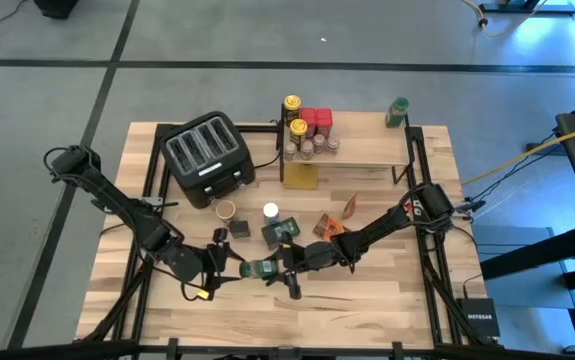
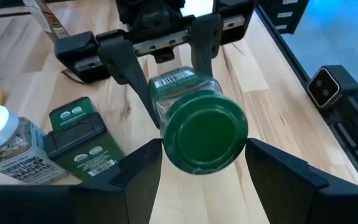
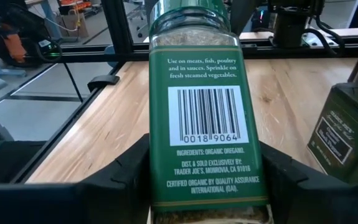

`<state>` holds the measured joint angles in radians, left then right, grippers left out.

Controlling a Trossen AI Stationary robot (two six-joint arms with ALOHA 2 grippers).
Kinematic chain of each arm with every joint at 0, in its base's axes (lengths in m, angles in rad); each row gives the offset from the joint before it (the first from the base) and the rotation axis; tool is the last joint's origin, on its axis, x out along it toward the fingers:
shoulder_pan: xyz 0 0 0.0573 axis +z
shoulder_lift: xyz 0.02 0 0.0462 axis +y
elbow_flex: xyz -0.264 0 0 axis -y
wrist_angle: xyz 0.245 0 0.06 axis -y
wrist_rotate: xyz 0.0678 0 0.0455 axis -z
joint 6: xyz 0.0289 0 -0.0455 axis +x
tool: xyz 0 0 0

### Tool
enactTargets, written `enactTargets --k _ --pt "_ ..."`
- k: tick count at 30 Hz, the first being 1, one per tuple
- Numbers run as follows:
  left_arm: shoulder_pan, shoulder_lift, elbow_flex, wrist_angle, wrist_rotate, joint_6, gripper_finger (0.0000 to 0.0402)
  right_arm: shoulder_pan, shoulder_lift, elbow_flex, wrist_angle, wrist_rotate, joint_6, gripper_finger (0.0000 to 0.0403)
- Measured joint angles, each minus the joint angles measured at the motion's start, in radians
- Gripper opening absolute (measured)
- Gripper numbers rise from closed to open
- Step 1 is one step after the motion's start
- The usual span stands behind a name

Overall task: Shelf spices
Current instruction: Put the green seasoning bottle on the shelf

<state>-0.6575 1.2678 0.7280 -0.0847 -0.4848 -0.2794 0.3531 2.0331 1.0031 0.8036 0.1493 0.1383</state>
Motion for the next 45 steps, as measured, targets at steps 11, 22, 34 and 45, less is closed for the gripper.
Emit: enactTargets --k 11,22,34,45 --pt "0.006 0.006 0.000 0.042 0.004 0.022 0.0224 0.000 0.000 0.000 0.006 0.000 -0.002 0.0200" --pt "0.053 0.065 0.000 0.078 0.011 0.079 0.0224 0.001 0.000 -0.003 -0.030 0.028 -0.001 0.0200" --pt "0.089 0.065 0.000 0.088 0.002 0.133 0.0224 -0.001 0.000 -0.003 -0.021 0.070 0.021 0.0200" --pt "0.090 0.066 0.000 0.131 -0.008 0.186 0.0223 0.002 0.000 -0.001 0.002 0.091 0.063 0.0200"
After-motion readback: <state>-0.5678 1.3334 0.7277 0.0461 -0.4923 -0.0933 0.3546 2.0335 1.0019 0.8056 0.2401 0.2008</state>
